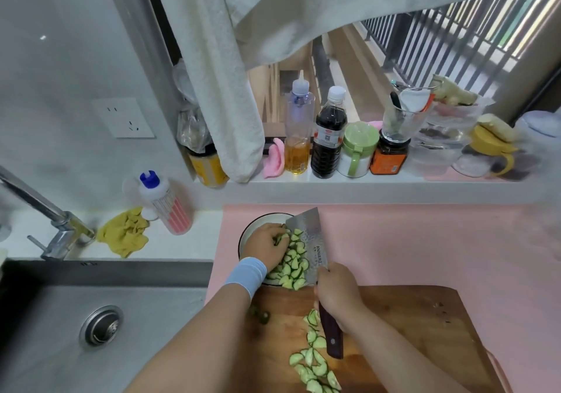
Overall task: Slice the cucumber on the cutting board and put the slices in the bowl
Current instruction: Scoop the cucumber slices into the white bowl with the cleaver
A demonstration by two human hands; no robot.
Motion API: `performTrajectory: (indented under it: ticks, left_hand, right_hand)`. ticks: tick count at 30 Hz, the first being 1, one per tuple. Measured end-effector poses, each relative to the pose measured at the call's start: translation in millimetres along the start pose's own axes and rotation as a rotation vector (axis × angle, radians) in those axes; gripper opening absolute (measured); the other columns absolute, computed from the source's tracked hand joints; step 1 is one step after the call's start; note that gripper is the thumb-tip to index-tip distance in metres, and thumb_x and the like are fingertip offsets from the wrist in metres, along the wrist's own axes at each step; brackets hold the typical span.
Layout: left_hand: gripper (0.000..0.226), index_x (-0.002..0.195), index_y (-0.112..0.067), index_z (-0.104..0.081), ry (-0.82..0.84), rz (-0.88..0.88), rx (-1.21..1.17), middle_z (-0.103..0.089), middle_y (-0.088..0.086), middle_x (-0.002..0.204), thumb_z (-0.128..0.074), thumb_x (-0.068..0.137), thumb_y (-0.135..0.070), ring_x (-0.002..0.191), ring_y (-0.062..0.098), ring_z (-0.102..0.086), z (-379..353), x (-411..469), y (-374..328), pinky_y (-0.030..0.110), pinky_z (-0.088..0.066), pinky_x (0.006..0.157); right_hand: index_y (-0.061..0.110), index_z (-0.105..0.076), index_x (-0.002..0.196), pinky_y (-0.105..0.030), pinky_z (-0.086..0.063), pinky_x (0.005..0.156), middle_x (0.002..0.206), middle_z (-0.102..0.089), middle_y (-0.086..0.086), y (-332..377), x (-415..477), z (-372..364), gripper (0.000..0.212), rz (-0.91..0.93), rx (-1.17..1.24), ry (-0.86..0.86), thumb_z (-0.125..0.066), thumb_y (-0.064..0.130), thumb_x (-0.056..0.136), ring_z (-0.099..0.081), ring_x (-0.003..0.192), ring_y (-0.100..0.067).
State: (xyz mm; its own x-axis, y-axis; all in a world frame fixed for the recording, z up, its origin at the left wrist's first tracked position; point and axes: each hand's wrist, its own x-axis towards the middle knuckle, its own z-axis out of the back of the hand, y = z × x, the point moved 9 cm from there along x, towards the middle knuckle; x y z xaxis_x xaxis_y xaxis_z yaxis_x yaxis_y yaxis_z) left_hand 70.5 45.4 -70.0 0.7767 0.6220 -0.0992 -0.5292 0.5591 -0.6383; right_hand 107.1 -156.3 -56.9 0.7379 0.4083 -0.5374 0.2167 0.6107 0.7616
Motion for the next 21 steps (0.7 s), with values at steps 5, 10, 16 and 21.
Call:
performTrajectory:
  ticks: [5, 10, 16, 21]
  left_hand:
    - [0.034, 0.130, -0.031, -0.063, -0.031, -0.177, -0.107, -0.053, -0.012, 0.141, -0.055, 0.097, -0.033, 0.131, 0.008, -0.043, 7, -15, -22, 0.027, -0.030, 0.114]
    - [0.041, 0.139, -0.020, -0.055, 0.079, -0.319, 0.155, -0.045, -0.006, 0.150, -0.052, 0.100, -0.031, 0.143, 0.014, -0.032, -11, -25, -22, 0.015, -0.010, 0.114]
    - [0.048, 0.144, -0.028, -0.049, 0.015, -0.272, -0.011, -0.039, -0.015, 0.150, -0.038, 0.100, -0.045, 0.144, 0.009, -0.027, 11, -40, -18, 0.023, -0.014, 0.118]
    - [0.056, 0.151, -0.037, -0.032, 0.050, -0.499, 0.069, -0.020, -0.014, 0.160, -0.033, 0.098, -0.054, 0.149, 0.004, -0.005, -9, -81, -44, 0.024, -0.001, 0.120]
  right_hand:
    - [0.009, -0.048, 0.076, -0.034, -0.047, 0.055, 0.064, -0.055, -0.012, 3, -3, -1, 0.030, -0.019, 0.008, 0.005, -0.037, 0.019, 0.103, -0.054, 0.042, -0.024]
    - [0.008, -0.049, 0.077, -0.033, -0.046, 0.054, 0.064, -0.056, -0.013, 4, -8, 3, 0.028, -0.021, -0.010, 0.002, -0.038, 0.017, 0.101, -0.054, 0.043, -0.023]
    - [0.008, -0.051, 0.087, -0.032, -0.048, 0.051, 0.069, -0.059, -0.014, 4, -12, 6, 0.024, -0.050, 0.016, -0.012, -0.038, 0.018, 0.103, -0.055, 0.043, -0.024]
    - [0.005, -0.054, 0.085, -0.031, -0.045, 0.051, 0.064, -0.060, -0.016, 8, -11, 4, 0.025, -0.063, 0.011, -0.033, -0.039, 0.016, 0.102, -0.057, 0.044, -0.026]
